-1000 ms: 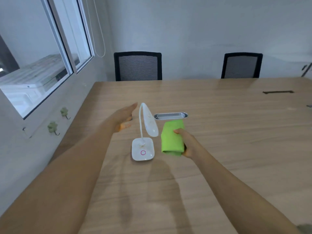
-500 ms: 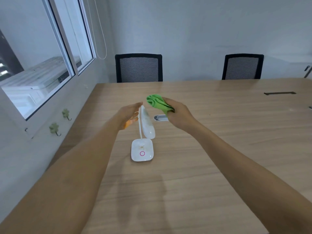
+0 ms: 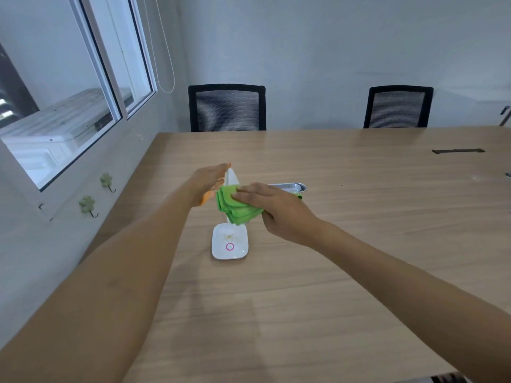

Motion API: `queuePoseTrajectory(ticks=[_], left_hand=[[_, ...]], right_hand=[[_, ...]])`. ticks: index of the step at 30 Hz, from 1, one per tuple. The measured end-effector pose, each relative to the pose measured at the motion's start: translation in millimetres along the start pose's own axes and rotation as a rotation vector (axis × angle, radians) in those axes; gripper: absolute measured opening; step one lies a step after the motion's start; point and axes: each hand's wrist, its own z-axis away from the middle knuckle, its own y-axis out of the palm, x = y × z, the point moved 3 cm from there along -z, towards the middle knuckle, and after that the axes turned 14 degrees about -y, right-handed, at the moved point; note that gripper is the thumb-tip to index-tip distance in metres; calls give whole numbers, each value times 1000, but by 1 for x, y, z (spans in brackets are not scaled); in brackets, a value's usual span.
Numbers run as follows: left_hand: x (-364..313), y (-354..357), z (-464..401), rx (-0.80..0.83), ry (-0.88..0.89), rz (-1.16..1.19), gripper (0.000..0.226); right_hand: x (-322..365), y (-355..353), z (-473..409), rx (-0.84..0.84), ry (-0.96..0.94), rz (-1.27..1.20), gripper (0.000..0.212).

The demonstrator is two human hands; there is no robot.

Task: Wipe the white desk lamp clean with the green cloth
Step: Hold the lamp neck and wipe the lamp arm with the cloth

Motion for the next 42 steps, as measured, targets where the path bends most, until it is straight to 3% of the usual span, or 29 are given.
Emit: queuePoseTrajectory(ticks=[10,16,22,28,34,39,42], left_hand=[[-2,-2,4,-9,-33,-9,49],[-6,2,9,-42,-44,-53,17],[-5,2,12,-57,-18,-70,8],[-8,5,13,-66,1,-128,15],[-5,2,8,-54,-18,-105,18],[-7,4,12,-24,-11,-125,22],[-7,2,11,-28,-1,-127,31]], right_hand=[[25,-12,41,31,-265,181,58],[-8,-24,9,-250,43,111,65],[-19,-1,-16,-186,117,-13,63],[4,9,12,-102,-9,29,65],[25,16,57,-28,-191,165,52],[41,18,81,-105,-394,312,48],[38,32,89,-63,-425,342,49]])
